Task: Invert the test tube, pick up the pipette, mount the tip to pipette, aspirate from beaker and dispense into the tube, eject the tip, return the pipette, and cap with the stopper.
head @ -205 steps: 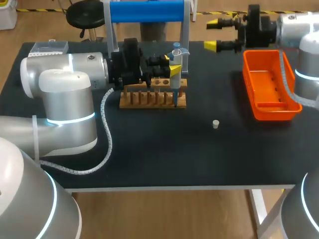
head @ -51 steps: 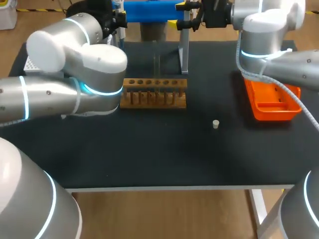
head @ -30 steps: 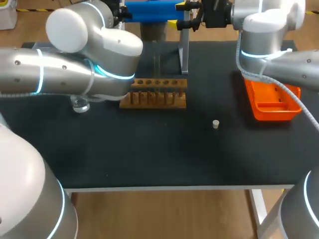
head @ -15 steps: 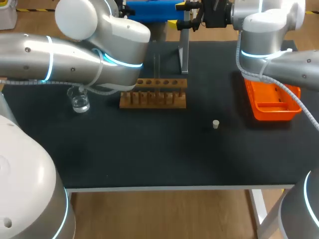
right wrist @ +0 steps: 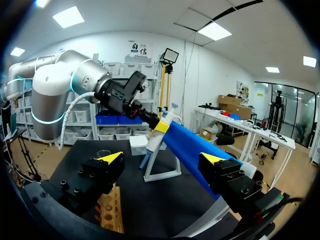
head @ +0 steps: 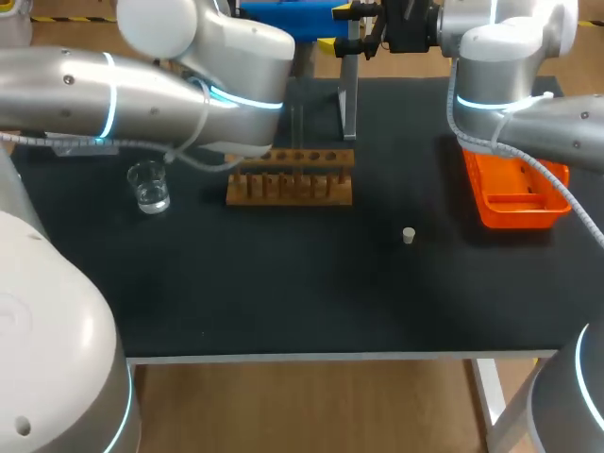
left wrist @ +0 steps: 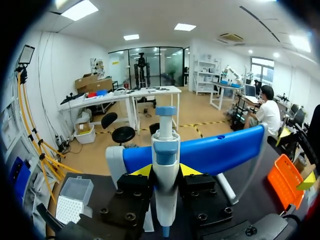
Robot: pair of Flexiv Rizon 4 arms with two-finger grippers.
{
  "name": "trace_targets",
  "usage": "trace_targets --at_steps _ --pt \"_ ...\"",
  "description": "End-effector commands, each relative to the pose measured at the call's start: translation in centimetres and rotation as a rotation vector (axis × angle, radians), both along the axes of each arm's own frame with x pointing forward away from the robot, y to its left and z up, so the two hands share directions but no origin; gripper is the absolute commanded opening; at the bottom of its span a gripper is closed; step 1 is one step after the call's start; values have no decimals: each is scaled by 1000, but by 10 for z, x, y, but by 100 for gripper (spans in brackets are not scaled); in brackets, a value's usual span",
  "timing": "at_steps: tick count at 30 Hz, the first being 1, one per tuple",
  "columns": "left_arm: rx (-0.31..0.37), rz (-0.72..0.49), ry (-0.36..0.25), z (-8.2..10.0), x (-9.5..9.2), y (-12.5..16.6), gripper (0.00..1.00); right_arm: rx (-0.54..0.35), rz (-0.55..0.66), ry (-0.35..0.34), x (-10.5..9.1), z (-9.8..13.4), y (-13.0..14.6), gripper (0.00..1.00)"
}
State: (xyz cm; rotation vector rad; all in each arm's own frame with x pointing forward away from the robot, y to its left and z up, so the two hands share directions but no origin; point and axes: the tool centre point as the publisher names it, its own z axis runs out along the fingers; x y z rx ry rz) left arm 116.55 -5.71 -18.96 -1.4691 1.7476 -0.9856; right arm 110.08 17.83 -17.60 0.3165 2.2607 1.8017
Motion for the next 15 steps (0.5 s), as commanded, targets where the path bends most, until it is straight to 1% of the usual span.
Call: trace_targets --at_steps 1,15 --pt "6 6 30 0 4 -1 0 -2 1 1 1 0 0 100" --pt "-3 9 62 -9 4 0 0 -2 1 1 1 0 0 100"
